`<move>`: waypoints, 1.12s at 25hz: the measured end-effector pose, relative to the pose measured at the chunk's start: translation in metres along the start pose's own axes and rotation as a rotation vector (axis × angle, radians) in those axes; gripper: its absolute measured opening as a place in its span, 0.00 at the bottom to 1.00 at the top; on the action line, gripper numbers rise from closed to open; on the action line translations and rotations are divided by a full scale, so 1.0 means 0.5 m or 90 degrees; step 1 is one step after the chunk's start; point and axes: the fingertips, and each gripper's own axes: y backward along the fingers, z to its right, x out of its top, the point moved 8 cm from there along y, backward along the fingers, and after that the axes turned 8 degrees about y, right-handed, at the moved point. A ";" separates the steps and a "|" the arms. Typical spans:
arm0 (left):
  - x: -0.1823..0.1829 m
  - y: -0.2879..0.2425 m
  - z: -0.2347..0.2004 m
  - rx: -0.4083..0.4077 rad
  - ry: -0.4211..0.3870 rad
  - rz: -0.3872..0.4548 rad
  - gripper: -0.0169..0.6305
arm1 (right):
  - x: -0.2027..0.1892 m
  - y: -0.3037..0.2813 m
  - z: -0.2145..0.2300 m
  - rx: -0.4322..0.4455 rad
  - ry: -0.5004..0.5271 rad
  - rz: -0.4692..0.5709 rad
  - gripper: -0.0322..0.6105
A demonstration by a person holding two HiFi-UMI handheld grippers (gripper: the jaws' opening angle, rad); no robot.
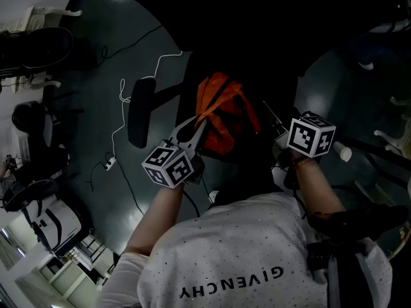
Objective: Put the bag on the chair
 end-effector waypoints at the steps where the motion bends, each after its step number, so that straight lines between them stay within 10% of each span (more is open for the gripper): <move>1: -0.009 -0.009 -0.001 0.004 -0.002 -0.014 0.14 | -0.005 0.002 0.005 -0.007 0.002 -0.004 0.06; 28: -0.209 0.007 -0.093 0.133 -0.054 -0.258 0.19 | -0.046 0.035 0.000 -0.054 0.009 -0.025 0.06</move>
